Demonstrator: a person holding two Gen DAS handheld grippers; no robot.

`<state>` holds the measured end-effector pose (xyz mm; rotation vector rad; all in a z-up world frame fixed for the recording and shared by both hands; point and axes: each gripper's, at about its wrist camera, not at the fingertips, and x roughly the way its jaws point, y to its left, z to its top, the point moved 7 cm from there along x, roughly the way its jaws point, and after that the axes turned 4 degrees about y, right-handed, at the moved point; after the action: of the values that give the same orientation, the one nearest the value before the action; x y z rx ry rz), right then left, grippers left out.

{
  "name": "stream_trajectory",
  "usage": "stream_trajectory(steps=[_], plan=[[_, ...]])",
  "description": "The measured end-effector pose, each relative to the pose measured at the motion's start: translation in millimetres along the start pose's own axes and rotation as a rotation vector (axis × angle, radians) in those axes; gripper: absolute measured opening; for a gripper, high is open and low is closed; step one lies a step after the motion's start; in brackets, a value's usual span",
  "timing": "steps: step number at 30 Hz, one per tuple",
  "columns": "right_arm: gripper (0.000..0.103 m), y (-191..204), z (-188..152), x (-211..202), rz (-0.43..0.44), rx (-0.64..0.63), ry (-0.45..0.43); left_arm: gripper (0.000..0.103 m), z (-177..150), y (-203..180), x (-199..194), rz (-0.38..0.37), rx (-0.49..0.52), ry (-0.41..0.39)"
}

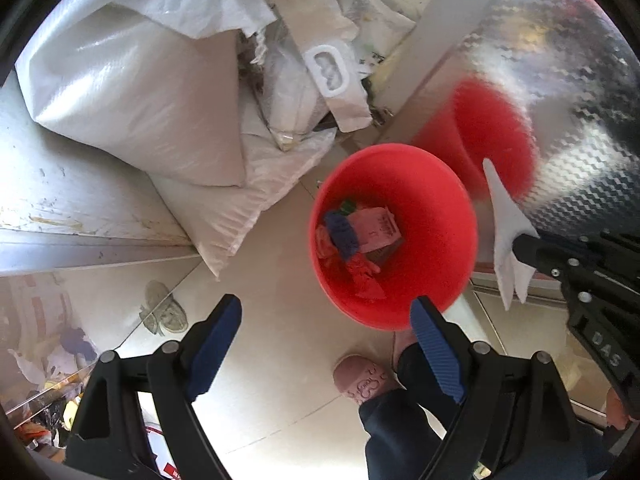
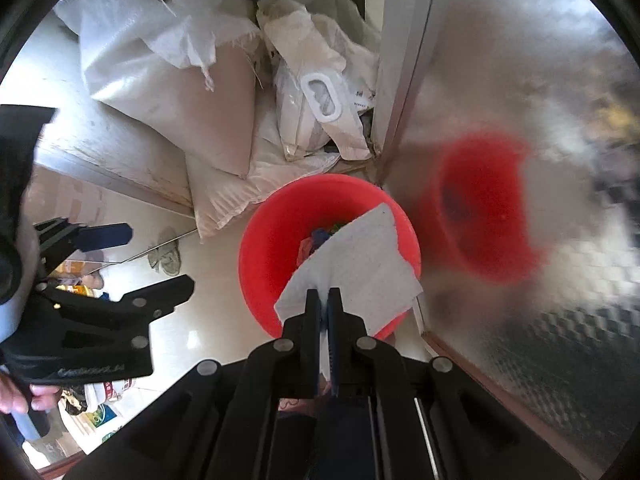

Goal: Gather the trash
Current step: 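Open both grippers above the red bin to drop bag and wipe, then raise both grippers back over the counter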

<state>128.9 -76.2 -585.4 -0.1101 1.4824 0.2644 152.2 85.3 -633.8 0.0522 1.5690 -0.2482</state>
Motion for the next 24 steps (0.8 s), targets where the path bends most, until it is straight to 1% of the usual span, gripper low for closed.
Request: stream_trajectory(steps=[2,3,4,5,6,7,10,16,19,24], plan=[[0.003,0.8,3.6,8.2,-0.008,0.003,0.011,0.085,0.0,6.4,1.4,0.008,-0.001,-0.006],[0.009,1.5,5.0,11.8,-0.014,-0.005,0.025,0.085,-0.2,8.3,1.1,0.015,-0.003,-0.010],[0.023,1.6,6.0,14.3,-0.026,-0.011,0.033,0.085,-1.0,10.4,-0.1,0.022,-0.006,-0.014],[0.033,2.0,6.9,14.8,-0.024,-0.012,0.035,0.085,-1.7,12.0,-1.6,0.024,-0.009,-0.017],[0.052,2.9,7.7,13.7,-0.019,-0.012,0.033,0.085,-3.1,13.0,-4.1,0.023,-0.011,-0.019],[0.065,4.0,7.6,11.8,-0.019,-0.014,0.028,0.085,-4.3,14.2,-7.1,0.022,-0.014,-0.022],[0.068,8.6,6.4,1.7,-0.039,-0.027,0.005,0.085,-9.6,15.6,-20.0,0.027,-0.019,-0.033],[0.070,19.8,1.5,-27.7,-0.044,-0.034,0.000,0.085,-22.7,18.7,-58.8,0.031,-0.035,-0.054],[0.074,26.9,-0.2,-49.2,-0.058,-0.040,-0.014,0.085,-30.4,18.9,-85.7,0.040,-0.045,-0.066],[0.077,39.3,-5.5,-97.9,-0.066,-0.056,-0.034,0.085,-43.7,15.4,-143.3,0.045,-0.063,-0.095]])
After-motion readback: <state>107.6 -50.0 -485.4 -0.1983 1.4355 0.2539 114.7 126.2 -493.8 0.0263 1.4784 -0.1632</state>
